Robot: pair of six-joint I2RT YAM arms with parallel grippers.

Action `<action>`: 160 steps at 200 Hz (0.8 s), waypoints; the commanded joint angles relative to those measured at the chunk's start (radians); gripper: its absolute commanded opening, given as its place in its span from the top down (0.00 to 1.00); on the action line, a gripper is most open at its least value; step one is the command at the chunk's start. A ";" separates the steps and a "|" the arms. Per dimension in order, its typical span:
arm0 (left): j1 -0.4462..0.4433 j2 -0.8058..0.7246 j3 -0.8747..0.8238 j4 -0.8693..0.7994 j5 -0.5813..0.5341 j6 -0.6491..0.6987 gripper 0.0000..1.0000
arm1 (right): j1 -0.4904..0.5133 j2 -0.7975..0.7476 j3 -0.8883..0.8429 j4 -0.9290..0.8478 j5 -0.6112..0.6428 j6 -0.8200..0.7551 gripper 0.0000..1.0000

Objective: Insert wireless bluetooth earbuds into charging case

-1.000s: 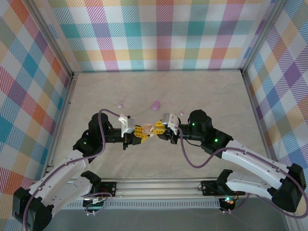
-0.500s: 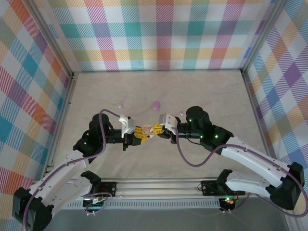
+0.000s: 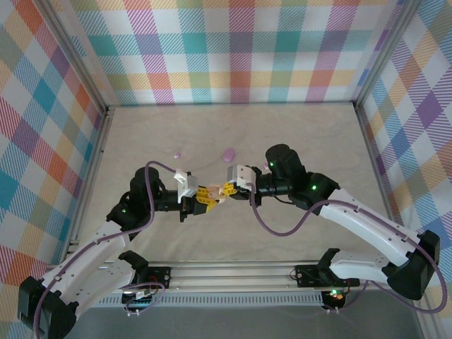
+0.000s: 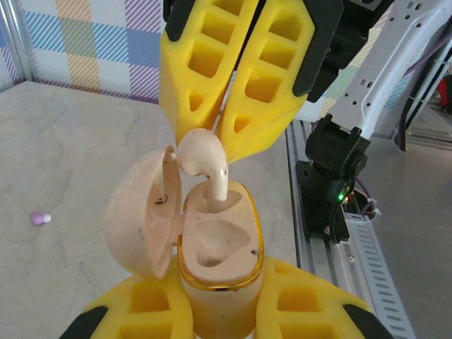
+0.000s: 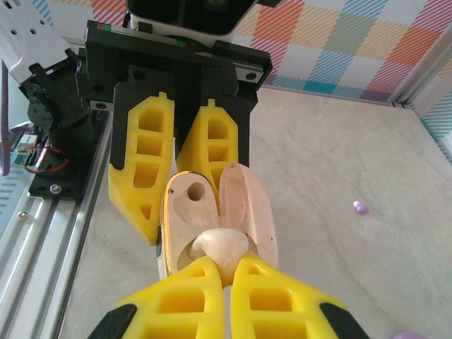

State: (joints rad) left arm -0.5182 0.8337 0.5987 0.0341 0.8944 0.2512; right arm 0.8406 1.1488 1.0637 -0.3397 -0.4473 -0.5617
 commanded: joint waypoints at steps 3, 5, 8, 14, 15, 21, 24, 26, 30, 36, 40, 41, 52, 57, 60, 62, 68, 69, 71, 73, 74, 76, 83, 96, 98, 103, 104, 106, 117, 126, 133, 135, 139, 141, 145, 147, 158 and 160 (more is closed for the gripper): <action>0.009 -0.028 0.012 0.065 0.009 0.005 1.00 | -0.036 0.017 0.015 -0.069 -0.130 0.021 0.94; 0.009 -0.028 0.012 0.064 0.010 0.006 1.00 | -0.041 0.016 0.015 -0.067 -0.138 0.025 0.94; 0.009 -0.028 0.012 0.063 0.011 0.006 1.00 | -0.046 0.016 0.015 -0.065 -0.148 0.031 0.94; 0.009 -0.030 0.012 0.063 0.011 0.007 1.00 | -0.055 0.013 0.013 -0.062 -0.166 0.042 0.94; 0.009 -0.030 0.012 0.063 0.010 0.007 1.00 | -0.056 0.013 0.014 -0.061 -0.168 0.042 0.94; 0.009 -0.031 0.010 0.063 0.010 0.008 1.00 | -0.061 0.011 0.013 -0.059 -0.179 0.050 0.94; 0.009 -0.031 0.010 0.063 0.009 0.007 1.00 | -0.063 0.011 0.014 -0.060 -0.181 0.052 0.94; 0.009 -0.031 0.010 0.062 0.010 0.007 1.00 | -0.065 0.011 0.013 -0.062 -0.185 0.052 0.94; 0.009 -0.034 0.010 0.062 0.009 0.008 1.00 | -0.066 0.011 0.013 -0.064 -0.189 0.052 0.94; 0.009 -0.032 0.010 0.065 0.007 0.008 1.00 | -0.067 0.011 0.013 -0.067 -0.195 0.053 0.94; 0.009 -0.031 0.010 0.066 0.008 0.007 1.00 | -0.069 0.012 0.012 -0.069 -0.199 0.053 0.94; 0.010 -0.032 0.010 0.066 0.008 0.007 1.00 | -0.069 0.012 0.012 -0.070 -0.200 0.054 0.94; 0.009 -0.029 0.010 0.071 0.008 0.008 1.00 | -0.074 0.015 0.013 -0.072 -0.211 0.058 0.94; 0.009 -0.027 0.010 0.071 0.010 0.008 1.00 | -0.077 0.015 0.012 -0.069 -0.217 0.062 0.94; 0.009 -0.026 0.011 0.070 0.011 0.008 1.00 | -0.079 0.015 0.012 -0.067 -0.221 0.065 0.94; 0.009 -0.026 0.012 0.071 0.011 0.008 1.00 | -0.081 0.015 0.012 -0.066 -0.224 0.066 0.94; 0.009 -0.025 0.012 0.069 0.013 0.007 1.00 | -0.085 0.017 0.013 -0.062 -0.231 0.073 0.94; 0.009 -0.025 0.012 0.069 0.012 0.008 1.00 | -0.086 0.017 0.013 -0.061 -0.232 0.074 0.94; 0.009 -0.025 0.012 0.069 0.013 0.007 1.00 | -0.088 0.017 0.013 -0.061 -0.235 0.075 0.94; 0.009 -0.025 0.012 0.068 0.012 0.007 1.00 | -0.089 0.017 0.013 -0.060 -0.237 0.077 0.94; 0.009 -0.025 0.012 0.067 0.013 0.007 1.00 | -0.090 0.017 0.013 -0.059 -0.239 0.078 0.94; 0.009 -0.025 0.012 0.067 0.014 0.008 1.00 | -0.091 0.019 0.013 -0.056 -0.242 0.079 0.94; 0.009 -0.025 0.012 0.066 0.013 0.008 1.00 | -0.095 0.020 0.015 -0.056 -0.247 0.082 0.94; 0.009 -0.028 0.010 0.063 0.011 0.007 1.00 | -0.098 0.026 0.021 -0.063 -0.259 0.075 0.94; 0.009 -0.028 0.010 0.064 0.011 0.007 1.00 | -0.098 0.028 0.022 -0.066 -0.260 0.073 0.94; 0.009 -0.028 0.010 0.063 0.011 0.006 1.00 | -0.098 0.032 0.025 -0.073 -0.260 0.068 0.94; 0.009 -0.029 0.010 0.062 0.011 0.006 1.00 | -0.098 0.033 0.026 -0.075 -0.260 0.067 0.94; 0.009 -0.030 0.011 0.061 0.012 0.006 1.00 | -0.099 0.035 0.027 -0.078 -0.260 0.063 0.94; 0.009 -0.031 0.012 0.059 0.010 0.006 1.00 | -0.099 0.048 0.039 -0.104 -0.261 0.045 0.94; 0.009 -0.031 0.012 0.060 0.009 0.006 1.00 | -0.098 0.059 0.052 -0.128 -0.263 0.031 0.94; 0.009 -0.030 0.012 0.059 0.009 0.005 1.00 | -0.098 0.068 0.059 -0.145 -0.262 0.021 0.94; 0.010 -0.030 0.012 0.059 0.009 0.006 1.00 | -0.099 0.070 0.061 -0.149 -0.261 0.017 0.94; 0.009 -0.030 0.012 0.060 0.009 0.005 1.00 | -0.098 0.073 0.065 -0.156 -0.259 0.011 0.94; 0.009 -0.030 0.012 0.060 0.009 0.005 1.00 | -0.098 0.075 0.067 -0.160 -0.258 0.009 0.94; 0.009 -0.028 0.012 0.059 0.010 0.005 1.00 | -0.098 0.079 0.072 -0.169 -0.256 0.003 0.94; 0.010 -0.028 0.012 0.059 0.011 0.004 1.00 | -0.098 0.080 0.074 -0.173 -0.255 0.000 0.94; 0.010 -0.027 0.012 0.059 0.011 0.005 1.00 | -0.099 0.088 0.087 -0.192 -0.251 -0.011 0.94; 0.009 -0.027 0.012 0.059 0.011 0.005 1.00 | -0.098 0.090 0.088 -0.195 -0.251 -0.014 0.94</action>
State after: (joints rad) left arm -0.5182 0.8234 0.5987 0.0425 0.8963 0.2512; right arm 0.7444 1.2175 1.1194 -0.4213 -0.6647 -0.5175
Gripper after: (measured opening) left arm 0.156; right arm 0.061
